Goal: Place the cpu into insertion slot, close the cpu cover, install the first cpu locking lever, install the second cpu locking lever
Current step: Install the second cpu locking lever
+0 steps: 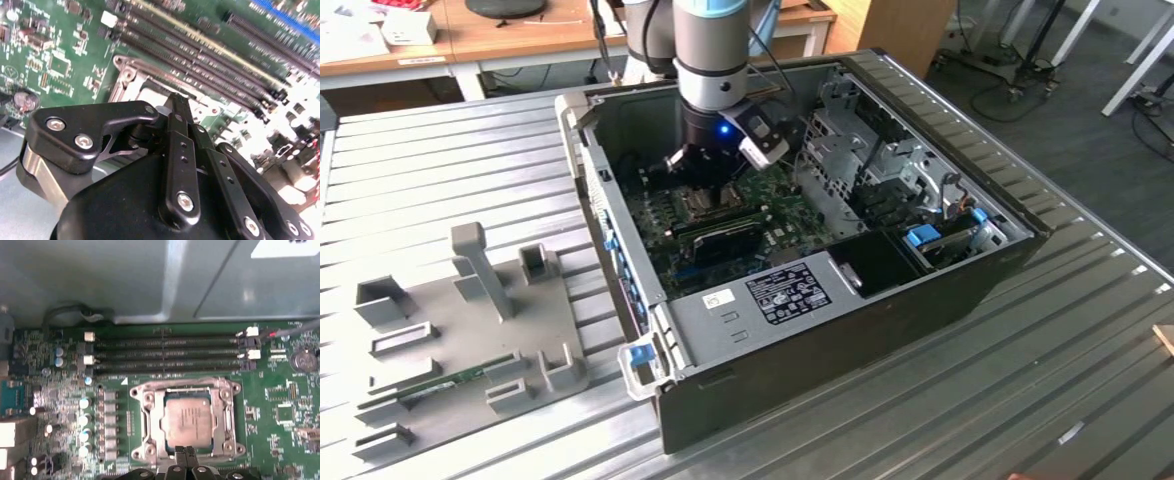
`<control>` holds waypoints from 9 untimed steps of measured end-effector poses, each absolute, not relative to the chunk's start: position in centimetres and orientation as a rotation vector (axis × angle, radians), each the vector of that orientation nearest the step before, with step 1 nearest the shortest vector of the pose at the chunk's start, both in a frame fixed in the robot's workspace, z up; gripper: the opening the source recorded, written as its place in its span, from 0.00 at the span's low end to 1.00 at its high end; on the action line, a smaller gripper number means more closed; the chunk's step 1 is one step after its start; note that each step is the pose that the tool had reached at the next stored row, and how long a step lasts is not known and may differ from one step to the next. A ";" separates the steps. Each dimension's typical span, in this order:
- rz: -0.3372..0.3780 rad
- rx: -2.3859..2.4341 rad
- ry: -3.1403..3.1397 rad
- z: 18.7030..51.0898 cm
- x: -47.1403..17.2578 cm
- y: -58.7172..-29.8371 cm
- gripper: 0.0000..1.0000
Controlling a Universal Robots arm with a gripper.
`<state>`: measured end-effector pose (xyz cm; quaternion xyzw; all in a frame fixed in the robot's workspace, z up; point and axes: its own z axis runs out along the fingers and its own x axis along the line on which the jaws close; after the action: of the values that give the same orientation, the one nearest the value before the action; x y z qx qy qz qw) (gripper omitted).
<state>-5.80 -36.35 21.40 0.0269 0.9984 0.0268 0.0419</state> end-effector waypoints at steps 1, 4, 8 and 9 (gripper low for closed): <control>0.082 0.082 3.056 21.4 -5.8 -36.1 0.11; 0.082 0.082 3.056 21.4 -5.8 -35.4 0.11; 0.082 0.082 3.056 21.4 -5.6 -34.8 0.11; 0.082 0.082 3.056 21.4 -5.4 -34.7 0.11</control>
<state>-5.44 -34.74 21.37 0.0268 0.9984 0.0268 0.0419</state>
